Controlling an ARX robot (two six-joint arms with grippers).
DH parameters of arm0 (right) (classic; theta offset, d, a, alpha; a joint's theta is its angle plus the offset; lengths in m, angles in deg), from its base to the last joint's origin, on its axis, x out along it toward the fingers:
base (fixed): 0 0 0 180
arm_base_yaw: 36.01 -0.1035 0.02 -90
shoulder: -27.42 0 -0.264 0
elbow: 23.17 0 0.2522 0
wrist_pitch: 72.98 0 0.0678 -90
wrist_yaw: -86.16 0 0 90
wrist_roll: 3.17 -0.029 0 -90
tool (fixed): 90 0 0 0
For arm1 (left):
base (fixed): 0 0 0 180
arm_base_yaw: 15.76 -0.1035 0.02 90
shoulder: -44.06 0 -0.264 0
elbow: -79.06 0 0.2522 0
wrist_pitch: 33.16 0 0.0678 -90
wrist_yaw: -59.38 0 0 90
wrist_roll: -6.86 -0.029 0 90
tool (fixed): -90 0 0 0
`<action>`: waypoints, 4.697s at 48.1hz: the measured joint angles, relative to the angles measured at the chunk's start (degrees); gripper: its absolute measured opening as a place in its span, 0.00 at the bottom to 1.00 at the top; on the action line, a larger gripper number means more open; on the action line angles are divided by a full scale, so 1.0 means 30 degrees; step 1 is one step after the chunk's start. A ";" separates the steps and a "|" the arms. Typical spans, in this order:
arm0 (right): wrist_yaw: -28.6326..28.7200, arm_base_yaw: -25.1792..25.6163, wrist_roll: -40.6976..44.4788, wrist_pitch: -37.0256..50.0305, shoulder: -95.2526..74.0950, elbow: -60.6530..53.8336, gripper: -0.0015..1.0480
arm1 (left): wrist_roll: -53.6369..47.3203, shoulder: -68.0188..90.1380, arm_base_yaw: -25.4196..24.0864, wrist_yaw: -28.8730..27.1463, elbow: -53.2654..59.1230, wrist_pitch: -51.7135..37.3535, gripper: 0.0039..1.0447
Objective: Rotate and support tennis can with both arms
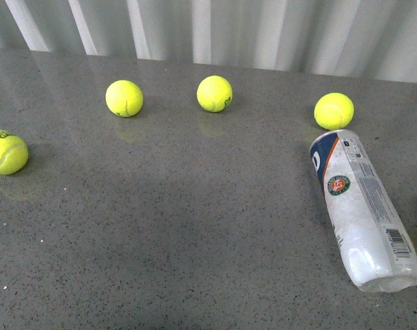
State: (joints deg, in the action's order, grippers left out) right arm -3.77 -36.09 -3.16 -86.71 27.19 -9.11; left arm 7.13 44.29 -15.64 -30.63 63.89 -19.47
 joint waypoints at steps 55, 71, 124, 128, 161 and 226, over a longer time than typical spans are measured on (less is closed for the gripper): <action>-0.0954 -0.0087 -0.0809 -0.1763 -0.0903 0.0707 0.93 | -0.0007 0.0000 0.0000 0.0000 0.0000 0.0000 0.94; -0.2310 -0.0714 -0.2237 -0.1443 -1.8797 0.7803 0.93 | 0.0000 -0.0015 0.0000 0.0000 0.0000 0.0015 0.94; -0.0444 -0.4634 -0.5231 -0.0277 -3.8796 1.7442 0.81 | 0.0000 -0.0015 0.0000 0.0000 0.0000 0.0015 0.94; 0.0044 -0.5013 -0.3876 0.0962 -3.8628 1.7427 0.70 | 0.0000 -0.0015 0.0000 0.0000 0.0000 0.0015 0.94; 0.2470 -0.8663 2.4720 -0.1435 -4.1025 2.3511 0.15 | 0.0000 -0.0022 0.0000 0.0000 0.0000 0.0015 0.94; 0.3315 -0.9559 1.3886 0.3330 -4.2614 2.3584 0.93 | -0.0007 -0.0022 0.0000 0.0000 0.0000 0.0015 0.94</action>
State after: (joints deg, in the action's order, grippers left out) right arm 6.18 -64.77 38.50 -76.72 -100.65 61.64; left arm 7.11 44.23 -15.64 -30.63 63.89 -19.43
